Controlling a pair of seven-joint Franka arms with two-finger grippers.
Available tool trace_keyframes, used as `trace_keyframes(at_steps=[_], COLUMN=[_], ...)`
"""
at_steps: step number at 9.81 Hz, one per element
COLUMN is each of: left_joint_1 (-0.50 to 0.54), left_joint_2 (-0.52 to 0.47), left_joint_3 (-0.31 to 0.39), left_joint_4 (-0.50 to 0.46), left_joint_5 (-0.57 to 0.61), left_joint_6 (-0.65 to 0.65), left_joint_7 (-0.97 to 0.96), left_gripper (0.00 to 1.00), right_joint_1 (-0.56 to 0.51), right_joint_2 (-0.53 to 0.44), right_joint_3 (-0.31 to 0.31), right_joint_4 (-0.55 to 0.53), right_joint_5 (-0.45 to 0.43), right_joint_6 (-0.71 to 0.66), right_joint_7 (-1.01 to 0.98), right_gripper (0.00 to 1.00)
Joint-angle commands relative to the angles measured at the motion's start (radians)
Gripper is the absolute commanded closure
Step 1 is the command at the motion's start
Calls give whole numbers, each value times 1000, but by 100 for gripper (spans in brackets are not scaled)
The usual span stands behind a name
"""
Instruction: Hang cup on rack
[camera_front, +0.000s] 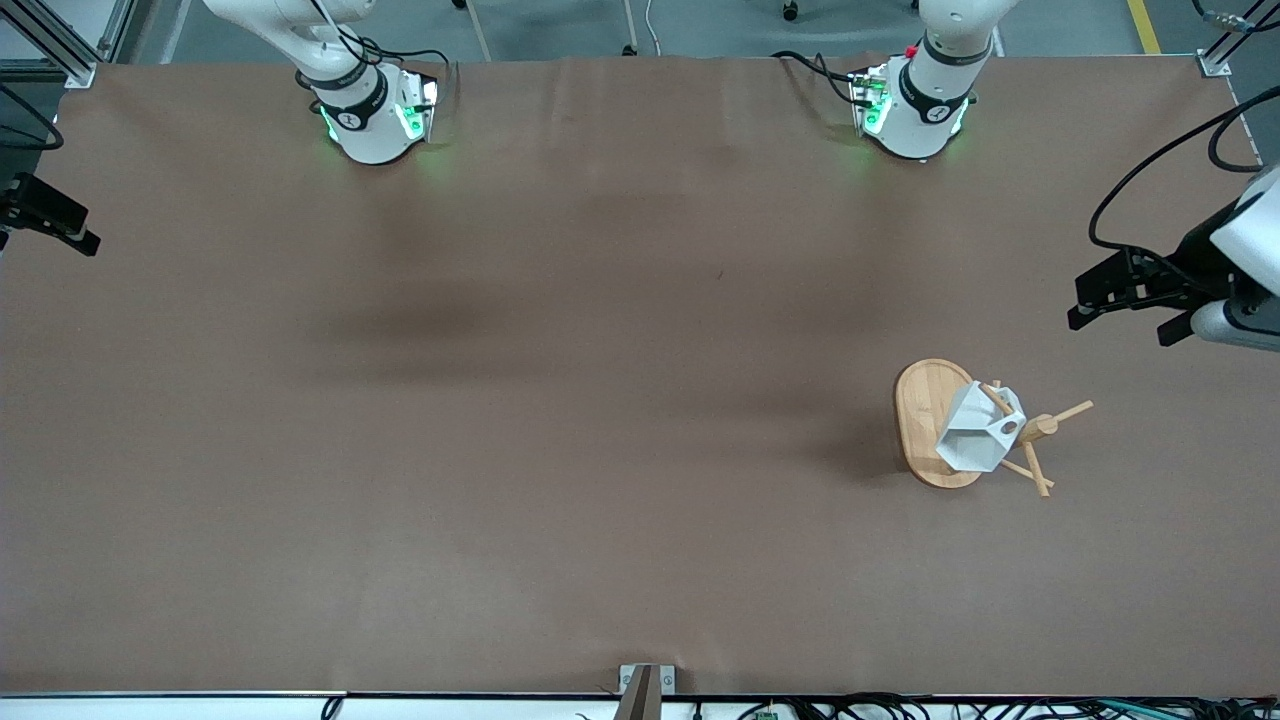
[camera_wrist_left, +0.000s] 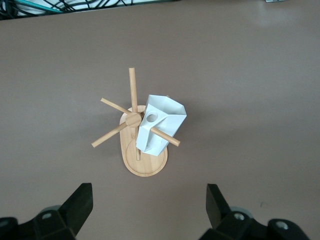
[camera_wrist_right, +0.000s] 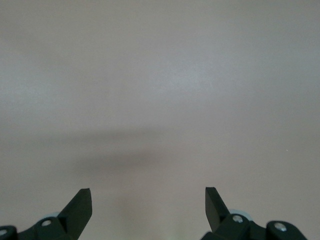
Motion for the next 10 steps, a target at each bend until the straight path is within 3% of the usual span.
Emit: trace_keyframes(at_steps=[1,4,8,10], left_joint_1=[-176,-405,-646,-662], left_joint_2=[-43,-120,-212,-250], left_joint_3=[202,423,684,699], left_joint_4=[-27,-69,-174,-214], left_joint_5=[11,8,3,1], left_joint_6=[-41,-117,-108,-111], left_joint_7=[7,4,4,-16], left_gripper=[0,0,0,0], right_joint_1=[4,6,7,7], right_joint_2=[2,2,2,2], right_joint_3=[-1,-3,-1,-1], right_joint_4=[5,6,6,6], right_joint_5=[2,0,0,0], right_joint_6=[-1,-1,-1,-4], right_joint_7=[8,8,8,8], right_gripper=[0,0,0,0])
